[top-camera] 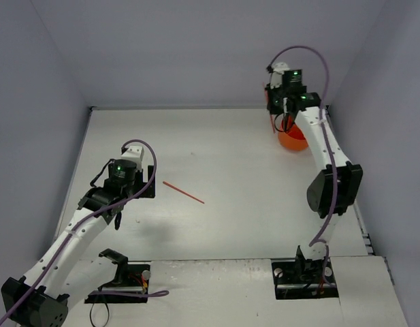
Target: Sort the eating utensils into containers
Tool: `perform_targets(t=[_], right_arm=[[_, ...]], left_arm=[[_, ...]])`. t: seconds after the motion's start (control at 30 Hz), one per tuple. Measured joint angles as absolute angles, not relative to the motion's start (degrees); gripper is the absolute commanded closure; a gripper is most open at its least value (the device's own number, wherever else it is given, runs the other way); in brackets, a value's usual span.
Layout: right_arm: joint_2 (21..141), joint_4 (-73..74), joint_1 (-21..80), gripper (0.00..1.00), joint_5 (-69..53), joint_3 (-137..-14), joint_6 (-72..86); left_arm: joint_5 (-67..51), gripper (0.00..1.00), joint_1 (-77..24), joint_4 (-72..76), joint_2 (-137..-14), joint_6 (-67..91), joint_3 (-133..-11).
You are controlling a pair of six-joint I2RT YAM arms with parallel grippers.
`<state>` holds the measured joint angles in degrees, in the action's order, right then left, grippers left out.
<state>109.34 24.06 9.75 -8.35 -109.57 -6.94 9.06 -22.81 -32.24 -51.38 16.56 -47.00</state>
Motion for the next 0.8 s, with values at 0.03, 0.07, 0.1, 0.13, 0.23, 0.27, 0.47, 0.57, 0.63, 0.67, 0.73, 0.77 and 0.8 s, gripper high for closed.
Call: perform_targets(t=[0.03, 0.07, 0.1, 0.13, 0.23, 0.27, 0.47, 0.57, 0.63, 0.67, 0.73, 0.77, 0.8], right_arm=[[107.4, 21.7, 7.7, 1.00, -8.3, -109.2, -6.5], [105.4, 18.8, 5.7, 1.00, -8.2, -108.1, -5.9], [103.4, 15.5, 3.8, 1.00, -8.0, -106.4, -5.2], [101.5, 11.9, 2.0, 1.00, -7.7, -104.2, -4.4], [97.9, 1.6, -2.1, 1.00, -6.7, -98.3, -2.7], [97.6, -1.6, -2.9, 1.00, -6.4, -96.4, -2.3], [99.4, -18.1, -5.1, 1.00, -5.1, -85.3, 0.5], [102.0, -24.2, -5.7, 1.00, -4.9, -82.1, 1.8], [103.9, -28.0, -6.1, 1.00, -4.9, -80.7, 2.9], [104.7, -29.7, -6.3, 1.00, -4.8, -80.2, 3.2], [106.1, -32.9, -6.4, 1.00, -4.6, -79.3, 3.9], [106.7, -34.2, -6.5, 1.00, -4.5, -79.0, 4.2], [107.2, -35.7, -6.5, 1.00, -4.4, -78.6, 4.5]], left_arm=[[9.1, 0.13, -22.8, -32.2, -51.6, 16.6, -47.0], [9.1, 0.13, -22.8, -32.2, -51.7, 16.5, -47.0], [9.1, 0.13, -22.8, -32.2, -51.8, 16.5, -47.0], [9.1, 0.13, -22.8, -32.2, -51.9, 16.5, -47.0], [9.1, 0.13, -22.8, -32.2, -52.1, 16.5, -47.0], [9.1, 0.13, -22.8, -32.2, -52.2, 16.5, -47.0], [9.0, 0.13, -22.8, -32.2, -53.2, 16.5, -47.0], [9.0, 0.13, -22.8, -32.2, -54.1, 16.4, -47.0], [9.0, 0.13, -22.8, -32.2, -54.6, 16.3, -47.0], [9.1, 0.13, -22.8, -32.2, -54.8, 16.3, -47.0], [9.1, 0.13, -22.8, -32.2, -54.9, 16.2, -47.0], [9.1, 0.13, -22.8, -32.2, -55.0, 16.1, -47.0], [9.1, 0.13, -22.8, -32.2, -55.0, 16.1, -47.0]])
